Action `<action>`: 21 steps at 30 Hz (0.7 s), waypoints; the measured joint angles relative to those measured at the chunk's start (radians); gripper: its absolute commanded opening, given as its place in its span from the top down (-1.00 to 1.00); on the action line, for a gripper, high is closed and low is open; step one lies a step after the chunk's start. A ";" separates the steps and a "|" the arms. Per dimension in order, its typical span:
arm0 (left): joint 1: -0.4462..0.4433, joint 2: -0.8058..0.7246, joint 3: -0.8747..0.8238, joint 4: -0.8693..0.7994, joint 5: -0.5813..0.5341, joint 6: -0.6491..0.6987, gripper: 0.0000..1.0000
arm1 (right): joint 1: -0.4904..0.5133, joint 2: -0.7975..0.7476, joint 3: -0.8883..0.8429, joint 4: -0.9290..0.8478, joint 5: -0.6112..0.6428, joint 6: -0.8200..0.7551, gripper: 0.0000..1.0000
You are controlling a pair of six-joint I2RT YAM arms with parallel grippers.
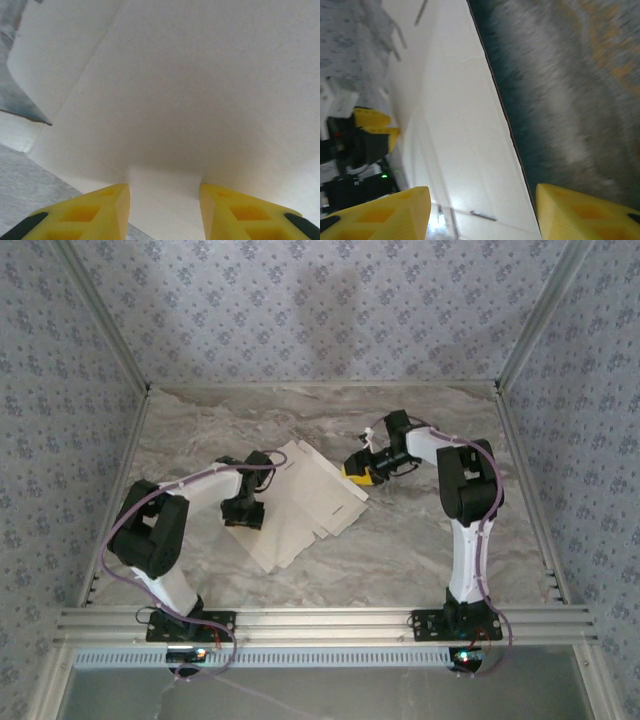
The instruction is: Fold the paper box
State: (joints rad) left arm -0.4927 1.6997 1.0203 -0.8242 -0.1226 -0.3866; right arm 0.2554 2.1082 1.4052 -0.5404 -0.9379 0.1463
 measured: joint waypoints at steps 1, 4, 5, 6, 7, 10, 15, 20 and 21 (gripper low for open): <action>0.000 0.004 0.006 0.005 -0.011 0.002 0.15 | 0.005 -0.015 -0.024 0.022 -0.023 0.022 -0.16; 0.000 0.018 0.019 0.019 -0.053 0.005 0.15 | 0.030 -0.054 -0.087 0.080 -0.070 0.080 -0.15; 0.000 0.018 0.019 0.020 -0.062 0.006 0.15 | 0.038 -0.064 -0.103 0.096 -0.080 0.097 -0.14; 0.000 0.018 0.019 0.020 -0.074 0.010 0.14 | 0.045 -0.074 -0.115 0.105 -0.085 0.111 -0.15; 0.000 0.018 0.019 0.021 -0.080 0.011 0.14 | 0.050 -0.080 -0.117 0.100 -0.080 0.116 -0.15; 0.000 0.018 0.019 0.026 -0.089 0.013 0.15 | 0.052 -0.083 -0.085 0.046 -0.023 0.100 -0.21; 0.000 0.017 0.019 0.051 -0.087 0.013 0.15 | 0.050 -0.052 0.043 -0.056 0.071 0.046 -0.20; -0.001 0.017 0.019 0.066 -0.087 0.013 0.15 | 0.052 0.056 0.125 -0.066 0.046 0.029 -0.17; -0.001 0.017 0.019 0.066 -0.088 0.013 0.15 | 0.053 0.076 0.127 -0.067 0.037 0.028 -0.17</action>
State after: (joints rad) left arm -0.4938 1.7164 1.0397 -0.7586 -0.2104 -0.3737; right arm 0.3084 2.1845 1.5322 -0.6071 -0.9009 0.1745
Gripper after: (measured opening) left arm 0.426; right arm 0.588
